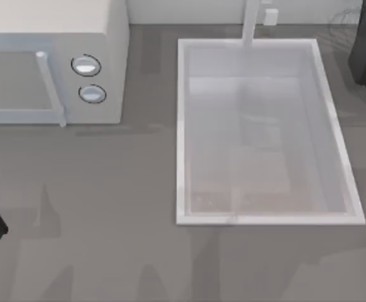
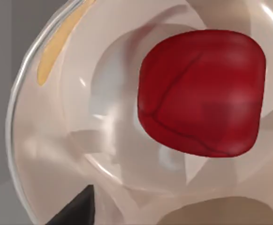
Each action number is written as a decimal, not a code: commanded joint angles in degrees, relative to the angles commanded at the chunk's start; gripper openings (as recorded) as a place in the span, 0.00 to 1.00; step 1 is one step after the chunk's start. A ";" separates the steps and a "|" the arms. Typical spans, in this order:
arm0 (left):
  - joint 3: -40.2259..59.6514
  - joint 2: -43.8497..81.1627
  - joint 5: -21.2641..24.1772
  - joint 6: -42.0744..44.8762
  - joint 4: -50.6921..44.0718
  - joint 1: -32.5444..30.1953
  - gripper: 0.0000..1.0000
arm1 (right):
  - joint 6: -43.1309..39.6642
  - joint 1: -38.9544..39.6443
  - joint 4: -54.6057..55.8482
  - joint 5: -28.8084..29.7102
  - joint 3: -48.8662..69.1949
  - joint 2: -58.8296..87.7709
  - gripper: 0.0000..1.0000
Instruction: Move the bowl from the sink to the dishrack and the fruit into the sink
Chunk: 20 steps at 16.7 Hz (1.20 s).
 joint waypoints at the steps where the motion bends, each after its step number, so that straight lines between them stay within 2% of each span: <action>1: 0.00 0.00 0.00 0.00 0.00 0.00 1.00 | 0.03 -0.01 1.28 0.01 -1.05 0.67 1.00; 11: 0.00 0.00 0.00 0.00 0.00 0.00 1.00 | 0.21 -0.11 20.90 -0.15 -11.12 8.27 1.00; 16: 0.00 0.00 0.00 0.00 0.00 0.00 1.00 | 0.22 -0.15 22.27 -0.06 -12.33 9.46 1.00; 20: 0.00 0.00 0.00 0.00 0.00 0.00 1.00 | 0.22 -0.15 22.27 -0.06 -12.33 9.46 0.70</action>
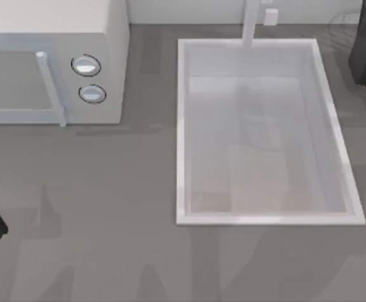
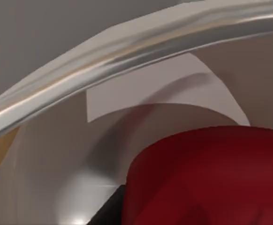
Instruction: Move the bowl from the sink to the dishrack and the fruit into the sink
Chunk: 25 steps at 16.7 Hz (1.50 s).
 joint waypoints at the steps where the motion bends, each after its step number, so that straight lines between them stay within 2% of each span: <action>1: 0.00 0.00 0.00 0.00 0.00 0.00 1.00 | 0.00 0.00 0.00 0.00 0.00 0.00 0.62; 9: 0.00 0.00 0.00 0.00 0.00 0.00 1.00 | 0.00 0.00 0.00 0.00 0.00 0.00 0.02; 17: 0.00 0.00 0.00 0.00 0.00 0.00 1.00 | 0.00 0.00 0.00 0.00 0.00 0.00 0.00; 18: 0.00 0.00 0.00 0.00 0.00 0.00 1.00 | 0.55 0.26 -2.64 -0.42 1.59 -4.75 0.00; 21: 0.00 0.00 0.00 0.00 0.00 0.00 1.00 | 0.44 0.17 -4.86 -0.25 3.40 -5.38 0.00; 25: 0.00 0.00 0.00 0.00 0.00 0.00 1.00 | 0.35 0.10 -14.86 -0.48 9.72 -8.08 0.00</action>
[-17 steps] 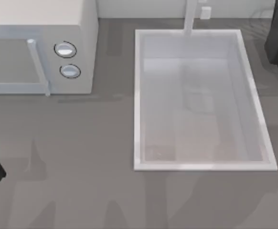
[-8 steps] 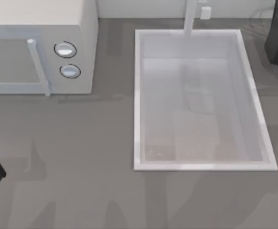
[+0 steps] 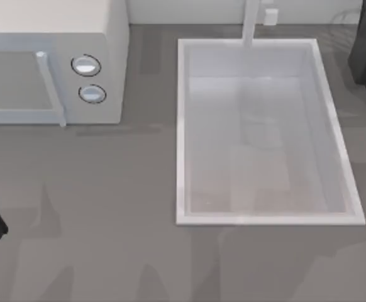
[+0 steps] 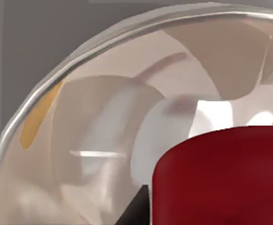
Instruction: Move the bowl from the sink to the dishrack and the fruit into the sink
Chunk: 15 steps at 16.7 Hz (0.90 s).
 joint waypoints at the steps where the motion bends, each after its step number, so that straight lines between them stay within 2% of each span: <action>1: 0.00 0.00 0.00 0.00 0.00 0.00 1.00 | -0.01 -0.01 -2.93 -0.14 1.53 -0.70 0.00; 5: 0.00 0.00 0.00 0.00 0.00 0.00 1.00 | -0.09 -0.04 -9.97 -0.06 6.85 -3.84 0.00; 10: 0.00 0.00 0.00 0.00 0.00 0.00 1.00 | 0.02 0.07 -10.12 -0.03 6.87 -3.79 0.00; 15: 0.00 0.00 0.00 0.00 0.00 0.00 1.00 | 0.73 4.75 -1.13 3.29 4.65 -3.87 0.00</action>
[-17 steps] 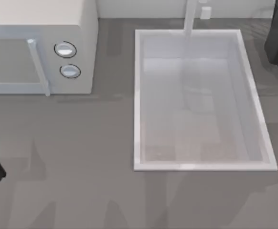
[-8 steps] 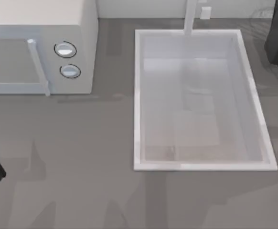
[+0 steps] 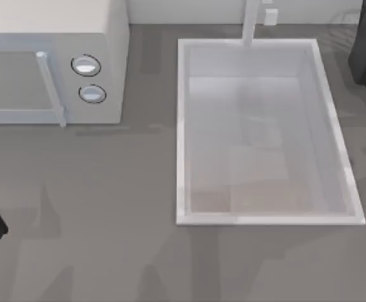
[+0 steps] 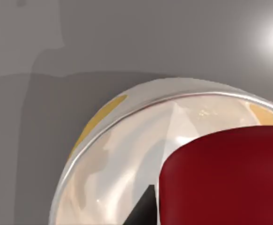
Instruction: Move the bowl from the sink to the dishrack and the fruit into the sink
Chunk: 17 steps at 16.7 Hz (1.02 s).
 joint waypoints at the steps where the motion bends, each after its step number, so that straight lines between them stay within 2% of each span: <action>1: 0.00 0.00 0.00 0.00 0.00 0.00 1.00 | 0.38 1.65 3.63 1.27 -0.95 -0.02 0.00; 4: 0.00 0.00 0.00 0.00 0.00 0.00 1.00 | 1.98 7.54 17.61 5.99 -4.73 -0.13 0.00; 13: 0.00 0.00 0.00 0.00 0.00 0.00 1.00 | 8.66 29.37 70.68 23.51 -20.69 -2.43 0.00; 17: 0.00 0.00 0.00 0.00 0.00 0.00 1.00 | 11.12 38.34 90.50 30.28 -27.45 -4.40 0.00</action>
